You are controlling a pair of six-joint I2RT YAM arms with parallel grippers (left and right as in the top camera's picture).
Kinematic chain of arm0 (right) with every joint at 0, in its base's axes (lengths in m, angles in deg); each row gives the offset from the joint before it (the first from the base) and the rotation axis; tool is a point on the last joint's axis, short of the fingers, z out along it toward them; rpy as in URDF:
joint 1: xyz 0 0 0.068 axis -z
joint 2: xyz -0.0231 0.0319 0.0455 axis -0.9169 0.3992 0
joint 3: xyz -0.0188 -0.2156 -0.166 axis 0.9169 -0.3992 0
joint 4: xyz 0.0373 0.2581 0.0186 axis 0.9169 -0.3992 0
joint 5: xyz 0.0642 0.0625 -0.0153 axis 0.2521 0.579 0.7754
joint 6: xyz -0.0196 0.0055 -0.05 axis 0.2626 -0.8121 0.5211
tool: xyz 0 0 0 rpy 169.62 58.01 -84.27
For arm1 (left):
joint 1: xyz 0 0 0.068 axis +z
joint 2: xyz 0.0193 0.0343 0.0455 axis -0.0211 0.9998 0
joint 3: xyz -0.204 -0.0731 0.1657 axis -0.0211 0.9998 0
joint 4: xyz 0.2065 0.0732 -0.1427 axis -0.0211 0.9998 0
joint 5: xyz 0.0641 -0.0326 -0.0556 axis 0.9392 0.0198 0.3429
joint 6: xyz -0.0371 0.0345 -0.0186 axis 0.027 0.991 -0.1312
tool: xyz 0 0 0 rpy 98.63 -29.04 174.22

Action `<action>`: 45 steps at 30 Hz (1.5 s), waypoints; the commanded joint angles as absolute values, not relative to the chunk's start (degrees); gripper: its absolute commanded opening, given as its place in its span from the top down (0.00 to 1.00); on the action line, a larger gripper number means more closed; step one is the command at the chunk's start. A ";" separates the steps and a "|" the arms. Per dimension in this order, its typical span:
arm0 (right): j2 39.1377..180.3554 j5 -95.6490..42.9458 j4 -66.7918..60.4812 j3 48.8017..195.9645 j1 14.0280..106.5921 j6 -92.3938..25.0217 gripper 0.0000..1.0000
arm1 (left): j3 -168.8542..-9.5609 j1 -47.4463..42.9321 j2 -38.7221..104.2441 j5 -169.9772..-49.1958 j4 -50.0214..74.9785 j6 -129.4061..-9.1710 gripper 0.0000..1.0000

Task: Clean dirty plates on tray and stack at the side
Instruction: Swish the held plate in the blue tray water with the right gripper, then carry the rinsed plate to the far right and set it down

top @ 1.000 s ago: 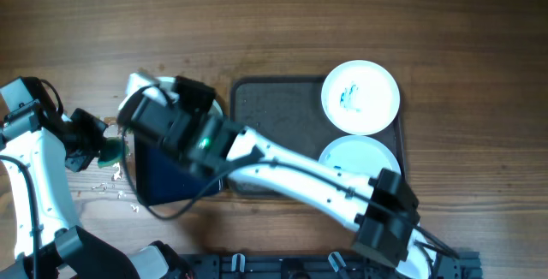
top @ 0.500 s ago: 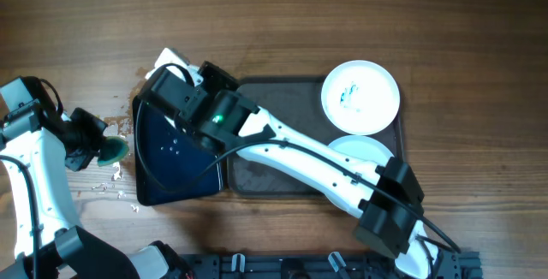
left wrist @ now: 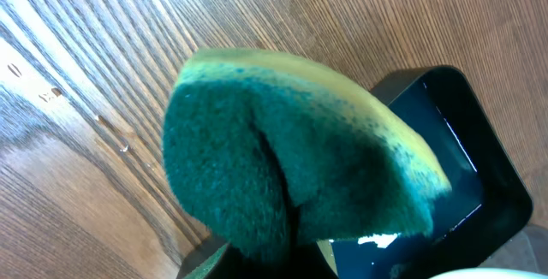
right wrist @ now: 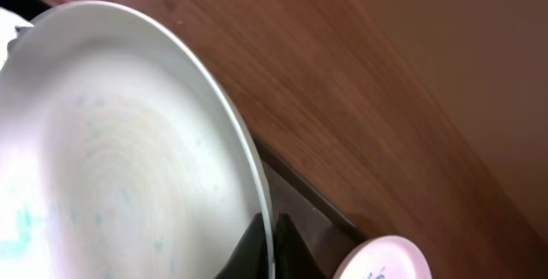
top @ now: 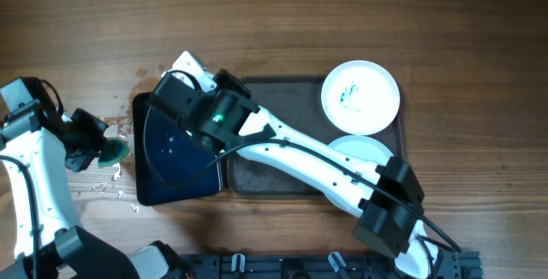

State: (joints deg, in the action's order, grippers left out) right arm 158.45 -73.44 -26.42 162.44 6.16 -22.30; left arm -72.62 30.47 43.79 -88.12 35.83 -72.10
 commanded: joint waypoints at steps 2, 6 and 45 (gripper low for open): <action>157.45 -80.50 -27.12 163.18 6.57 -27.68 0.96 | -73.32 30.85 44.07 -89.35 35.90 -70.96 0.96; 157.14 -97.97 -23.86 163.18 7.51 -19.00 0.96 | -73.32 30.85 44.07 -89.67 35.77 -70.94 0.96; 147.55 -23.02 -36.98 163.14 76.71 -39.04 0.96 | -73.32 3.63 47.63 -91.58 30.24 -70.94 0.96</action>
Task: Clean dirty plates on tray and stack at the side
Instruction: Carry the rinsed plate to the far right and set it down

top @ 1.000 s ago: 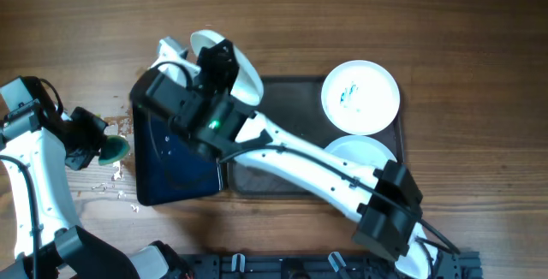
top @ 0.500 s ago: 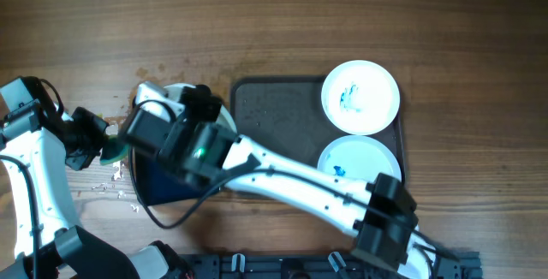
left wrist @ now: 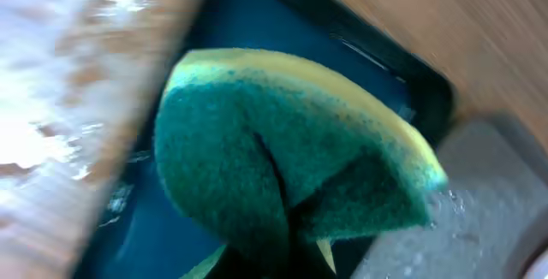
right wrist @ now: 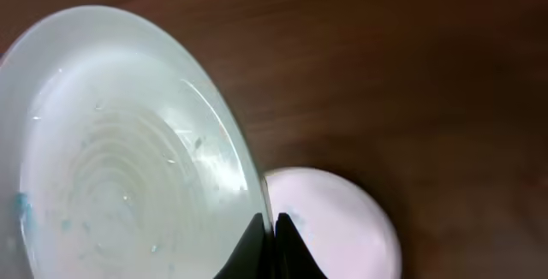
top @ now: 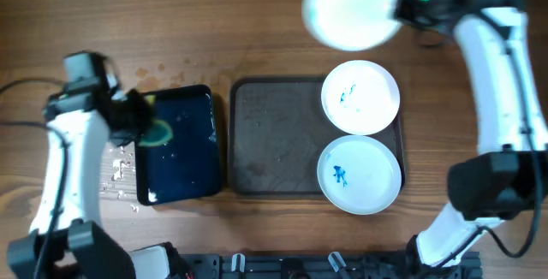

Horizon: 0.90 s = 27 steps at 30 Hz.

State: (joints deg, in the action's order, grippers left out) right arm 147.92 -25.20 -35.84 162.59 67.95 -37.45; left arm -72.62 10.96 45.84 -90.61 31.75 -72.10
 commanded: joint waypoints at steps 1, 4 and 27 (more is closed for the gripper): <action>147.88 -25.20 -38.20 163.14 82.24 -39.06 0.96 | -73.32 -1.37 48.84 -91.58 28.49 -70.94 0.96; 150.41 -26.03 -39.36 162.87 92.36 -37.73 0.96 | -73.32 -9.52 50.78 -91.58 24.99 -70.96 0.96; 155.26 -25.31 -38.12 158.92 102.20 -36.46 0.40 | -73.32 -16.13 52.07 -92.89 22.96 -71.35 0.96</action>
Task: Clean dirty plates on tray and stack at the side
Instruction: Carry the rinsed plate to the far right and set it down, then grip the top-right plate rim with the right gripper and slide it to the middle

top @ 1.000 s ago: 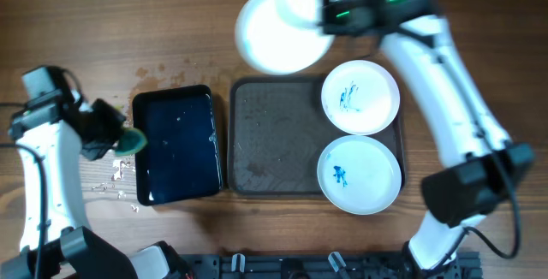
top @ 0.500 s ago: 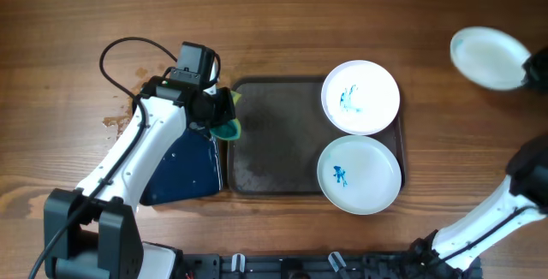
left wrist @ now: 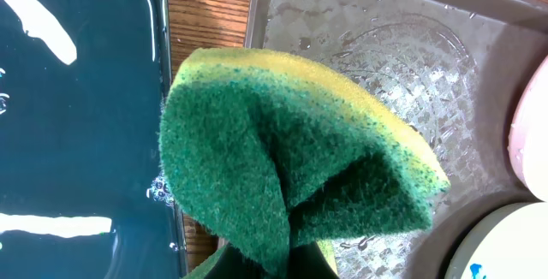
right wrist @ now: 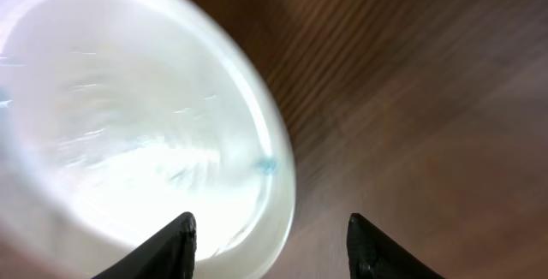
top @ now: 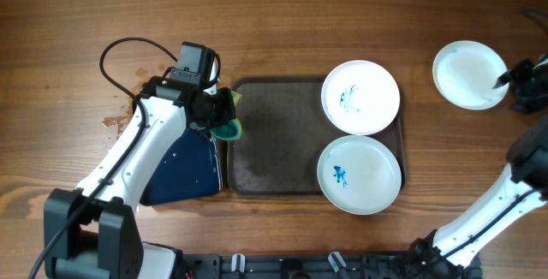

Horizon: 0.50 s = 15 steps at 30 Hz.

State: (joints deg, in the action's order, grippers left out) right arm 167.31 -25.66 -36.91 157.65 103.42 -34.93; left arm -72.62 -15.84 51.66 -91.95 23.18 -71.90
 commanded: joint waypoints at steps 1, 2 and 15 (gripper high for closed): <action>152.09 -24.70 -38.99 158.92 101.46 -36.18 0.38 | -73.32 -16.21 52.07 -92.89 22.96 -71.35 0.96; 147.94 -23.08 -40.52 158.92 100.17 -35.11 0.35 | -73.32 -16.23 52.05 -92.89 22.96 -71.35 0.96; 143.77 -16.88 -40.94 138.11 77.50 -28.96 0.00 | -73.32 -16.39 52.07 -92.87 20.82 -70.70 0.96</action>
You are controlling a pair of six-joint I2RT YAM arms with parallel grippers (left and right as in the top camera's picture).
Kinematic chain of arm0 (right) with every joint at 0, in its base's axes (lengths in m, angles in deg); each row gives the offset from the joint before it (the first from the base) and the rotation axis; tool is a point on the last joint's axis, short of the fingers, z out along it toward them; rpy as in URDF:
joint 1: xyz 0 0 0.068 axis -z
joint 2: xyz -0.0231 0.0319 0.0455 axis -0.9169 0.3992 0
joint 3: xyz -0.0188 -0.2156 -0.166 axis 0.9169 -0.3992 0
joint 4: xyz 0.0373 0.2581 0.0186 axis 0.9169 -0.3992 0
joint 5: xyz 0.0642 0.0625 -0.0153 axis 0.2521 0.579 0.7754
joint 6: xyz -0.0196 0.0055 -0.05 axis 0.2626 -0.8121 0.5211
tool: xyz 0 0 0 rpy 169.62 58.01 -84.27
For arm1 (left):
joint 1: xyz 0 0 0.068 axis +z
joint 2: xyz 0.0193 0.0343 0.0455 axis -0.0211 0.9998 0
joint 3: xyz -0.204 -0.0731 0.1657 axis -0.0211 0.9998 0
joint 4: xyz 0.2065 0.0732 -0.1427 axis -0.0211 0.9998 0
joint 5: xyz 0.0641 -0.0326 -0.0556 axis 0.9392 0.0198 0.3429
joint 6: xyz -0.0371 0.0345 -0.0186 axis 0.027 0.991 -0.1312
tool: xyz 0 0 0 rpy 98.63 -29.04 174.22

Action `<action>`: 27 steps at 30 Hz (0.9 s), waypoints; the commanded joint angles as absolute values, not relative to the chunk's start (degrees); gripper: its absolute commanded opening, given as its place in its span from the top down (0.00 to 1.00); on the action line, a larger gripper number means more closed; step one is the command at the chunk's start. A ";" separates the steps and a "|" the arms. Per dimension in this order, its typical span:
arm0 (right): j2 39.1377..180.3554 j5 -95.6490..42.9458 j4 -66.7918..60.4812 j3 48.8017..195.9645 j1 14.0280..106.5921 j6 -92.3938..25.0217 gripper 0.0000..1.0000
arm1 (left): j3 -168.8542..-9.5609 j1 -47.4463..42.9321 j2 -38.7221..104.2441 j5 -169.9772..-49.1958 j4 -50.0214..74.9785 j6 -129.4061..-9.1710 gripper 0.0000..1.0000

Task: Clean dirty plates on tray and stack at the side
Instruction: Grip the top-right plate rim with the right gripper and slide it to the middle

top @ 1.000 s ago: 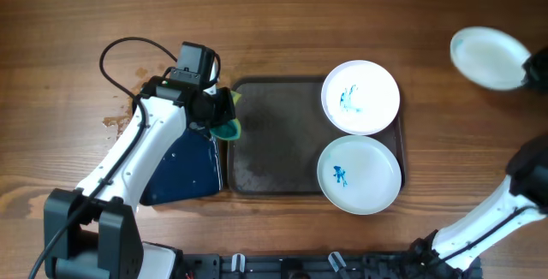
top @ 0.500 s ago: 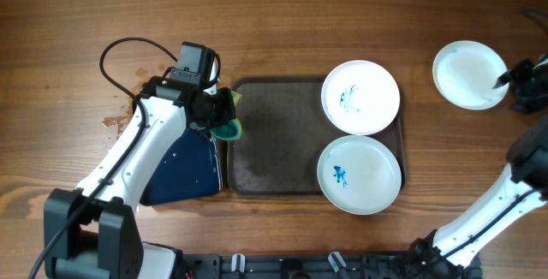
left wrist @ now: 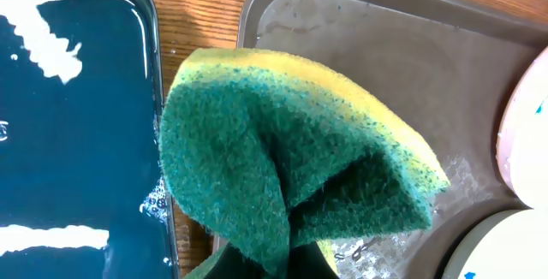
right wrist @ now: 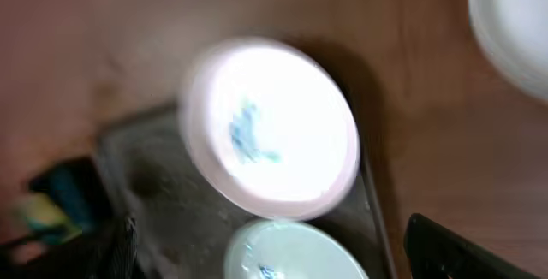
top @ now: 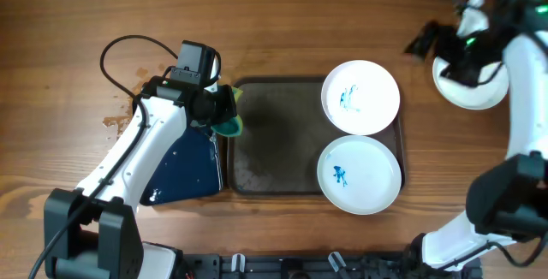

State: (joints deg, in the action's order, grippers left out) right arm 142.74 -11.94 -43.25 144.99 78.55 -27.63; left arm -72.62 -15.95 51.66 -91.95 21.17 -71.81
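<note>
My left gripper (top: 224, 121) is shut on a folded green-and-yellow sponge (left wrist: 291, 155), held over the left edge of the brown tray (top: 274, 133). Two dirty plates lie on the tray's right side. One is pinkish with a blue smear (top: 360, 97), the other pale green with a blue mark (top: 360, 175). A clean white plate (top: 471, 91) rests on the table to the right of the tray. My right gripper (top: 419, 41) hangs open and empty behind the tray's right corner. Its blurred wrist view shows the pinkish plate (right wrist: 270, 129) and the pale green plate (right wrist: 295, 249).
A dark blue basin of water (top: 180, 163) stands against the tray's left side, with water drops and crumbs on the wood around it. The left arm's cable (top: 128, 52) loops over the table behind the basin.
My right gripper, which was open at the clean plate on the far right, has moved left and now hangs beyond that plate, facing the tray. The left gripper and sponge have barely shifted.
First my right gripper held a white plate over the blue basin while the left held the sponge beside it. Then the right held the plate high at the table's back and the sponge was over the basin. After that the plate lay at the right, released.
</note>
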 commanded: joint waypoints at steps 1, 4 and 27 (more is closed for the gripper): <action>143.77 -16.88 -38.62 134.11 77.35 -28.96 0.01 | -73.32 -16.39 52.07 -92.87 20.66 -70.70 0.96; 143.77 -14.12 -26.99 122.94 77.30 -29.01 0.18 | -73.32 -16.37 52.07 -92.87 20.23 -70.70 0.96; 145.49 -25.86 -17.61 119.27 71.03 -52.44 0.25 | -73.32 -16.37 52.09 -92.87 20.69 -69.63 0.96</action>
